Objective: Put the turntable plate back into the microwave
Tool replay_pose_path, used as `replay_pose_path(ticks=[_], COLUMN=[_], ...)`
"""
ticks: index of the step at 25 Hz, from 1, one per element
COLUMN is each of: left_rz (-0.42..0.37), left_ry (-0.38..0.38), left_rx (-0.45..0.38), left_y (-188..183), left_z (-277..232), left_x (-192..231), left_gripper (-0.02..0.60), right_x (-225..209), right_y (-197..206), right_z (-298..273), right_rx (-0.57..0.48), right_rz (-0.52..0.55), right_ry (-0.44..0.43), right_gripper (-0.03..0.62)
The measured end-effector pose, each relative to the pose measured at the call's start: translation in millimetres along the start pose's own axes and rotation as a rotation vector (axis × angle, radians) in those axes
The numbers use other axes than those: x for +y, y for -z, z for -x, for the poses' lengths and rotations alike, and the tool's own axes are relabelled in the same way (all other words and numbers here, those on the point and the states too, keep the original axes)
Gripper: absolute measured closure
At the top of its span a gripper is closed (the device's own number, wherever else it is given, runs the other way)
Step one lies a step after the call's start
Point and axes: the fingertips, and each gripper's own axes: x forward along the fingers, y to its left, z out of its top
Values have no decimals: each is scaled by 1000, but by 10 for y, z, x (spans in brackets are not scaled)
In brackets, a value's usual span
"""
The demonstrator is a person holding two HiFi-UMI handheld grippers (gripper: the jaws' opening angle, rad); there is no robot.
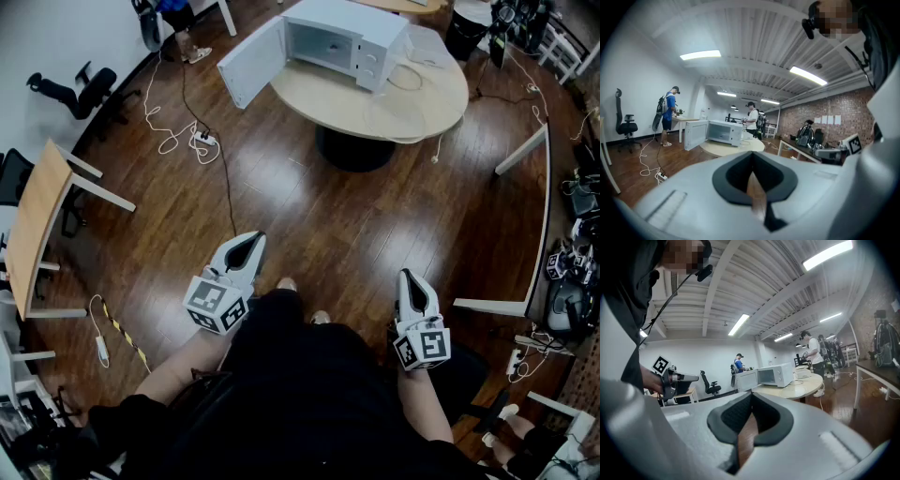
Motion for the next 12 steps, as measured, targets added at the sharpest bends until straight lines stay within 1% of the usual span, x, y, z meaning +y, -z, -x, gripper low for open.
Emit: replay_pose_path(ticks=[4, 7, 10, 12], left_rz=[3, -3, 27, 25], left_ry=[-1, 17, 30, 42], left_rx=[26, 21, 6, 1], left_y=[-2, -77, -165, -200], left_z=[-98, -217, -400, -506], left_x=[54, 94, 178, 213], left_gripper=[575, 575, 575, 575], right_x=[-55, -104, -151, -202], right_y=[-24, -84, -122, -95], right_z=[-27, -73, -110, -122], right_rx=[-7, -5, -5, 7], right_rz=[-16, 5, 41, 33], right_ry=[9, 31, 58, 86], right_gripper=[592, 592, 592, 592])
